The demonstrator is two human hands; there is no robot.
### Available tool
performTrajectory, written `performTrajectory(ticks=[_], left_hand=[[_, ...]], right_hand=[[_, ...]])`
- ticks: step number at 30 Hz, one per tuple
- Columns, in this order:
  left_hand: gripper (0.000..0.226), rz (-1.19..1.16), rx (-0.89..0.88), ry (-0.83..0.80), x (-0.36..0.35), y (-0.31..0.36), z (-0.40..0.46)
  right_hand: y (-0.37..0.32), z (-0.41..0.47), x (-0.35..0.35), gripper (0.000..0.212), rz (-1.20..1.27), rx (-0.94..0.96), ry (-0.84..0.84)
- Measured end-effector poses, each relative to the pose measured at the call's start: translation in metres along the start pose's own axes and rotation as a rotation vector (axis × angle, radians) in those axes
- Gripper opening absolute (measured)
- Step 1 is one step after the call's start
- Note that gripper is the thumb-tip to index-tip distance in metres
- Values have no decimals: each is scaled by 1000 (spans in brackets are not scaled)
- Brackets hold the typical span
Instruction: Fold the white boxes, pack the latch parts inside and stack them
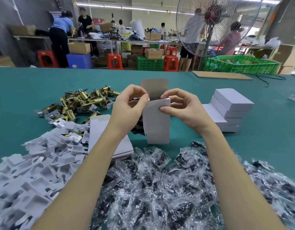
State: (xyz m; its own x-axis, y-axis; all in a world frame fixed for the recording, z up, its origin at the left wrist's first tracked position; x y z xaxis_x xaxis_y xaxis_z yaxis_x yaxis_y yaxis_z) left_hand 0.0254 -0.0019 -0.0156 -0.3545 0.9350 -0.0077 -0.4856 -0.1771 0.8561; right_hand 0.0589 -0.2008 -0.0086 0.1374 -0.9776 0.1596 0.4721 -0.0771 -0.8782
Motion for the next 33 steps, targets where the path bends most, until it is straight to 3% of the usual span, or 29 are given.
performTrajectory(ticks=[4, 10, 21, 25, 28, 33], left_hand=[[35, -52, 78, -18, -2, 3, 0], [16, -22, 69, -49, 1, 13, -2], [32, -198, 202, -144, 6, 13, 3], [10, -299, 260, -246, 9, 11, 2], [25, -260, 262, -231, 6, 8, 0], [22, -236, 269, -165, 0, 6, -3]], right_hand=[[1, -1, 1, 26, -2, 6, 8], [0, -2, -1, 26, 3, 14, 20], [-13, -6, 2, 31, 113, -26, 52], [-14, -6, 4, 29, 141, -87, 21], [-14, -6, 4, 27, 161, -129, -6], [-13, -6, 5, 18, 171, -147, -1]])
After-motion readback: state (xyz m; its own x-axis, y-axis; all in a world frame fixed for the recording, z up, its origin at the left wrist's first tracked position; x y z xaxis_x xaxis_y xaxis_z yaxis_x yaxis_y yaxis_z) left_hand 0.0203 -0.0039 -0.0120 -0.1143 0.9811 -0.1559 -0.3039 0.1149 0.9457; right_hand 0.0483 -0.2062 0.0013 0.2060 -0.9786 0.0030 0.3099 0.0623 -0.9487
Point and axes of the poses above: each hand's wrist, its own z-axis towards the middle knuckle, its own x-axis out of the back of the hand, y = z × x, the point moved 1 cm from there along z, towards the middle knuckle, and after that the axes turned 12 degrees about y, right-handed, at the moved point
